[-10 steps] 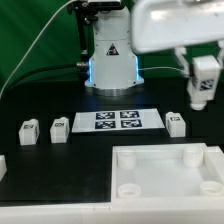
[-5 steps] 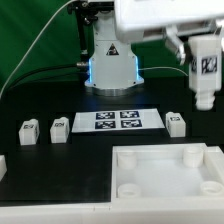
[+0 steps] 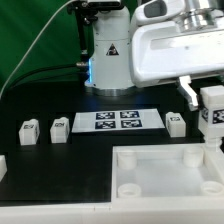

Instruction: Assemble one leg

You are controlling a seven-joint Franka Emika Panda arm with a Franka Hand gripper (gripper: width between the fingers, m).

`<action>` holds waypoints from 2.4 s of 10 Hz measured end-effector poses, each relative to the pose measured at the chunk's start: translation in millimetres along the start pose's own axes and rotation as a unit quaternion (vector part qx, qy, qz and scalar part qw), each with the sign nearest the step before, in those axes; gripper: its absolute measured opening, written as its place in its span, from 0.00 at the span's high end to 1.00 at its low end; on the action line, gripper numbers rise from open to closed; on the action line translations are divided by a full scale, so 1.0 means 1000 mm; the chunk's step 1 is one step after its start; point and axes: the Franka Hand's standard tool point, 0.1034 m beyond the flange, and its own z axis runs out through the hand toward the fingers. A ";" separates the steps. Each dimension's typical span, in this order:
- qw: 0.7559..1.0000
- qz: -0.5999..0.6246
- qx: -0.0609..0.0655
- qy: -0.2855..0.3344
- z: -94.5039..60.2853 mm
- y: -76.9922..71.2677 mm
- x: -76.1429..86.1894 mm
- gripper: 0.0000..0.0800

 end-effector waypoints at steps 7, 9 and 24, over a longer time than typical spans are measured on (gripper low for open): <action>1.000 -0.001 -0.004 -0.007 0.046 0.009 -0.010 0.64; 1.000 -0.002 -0.003 -0.015 0.046 0.007 -0.020 0.64; 0.999 -0.005 0.000 -0.033 0.054 0.002 -0.042 0.19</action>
Offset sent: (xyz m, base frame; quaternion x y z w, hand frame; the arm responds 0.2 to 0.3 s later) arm 0.0218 -0.0010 -0.0192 -0.0086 0.0140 0.0004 0.9999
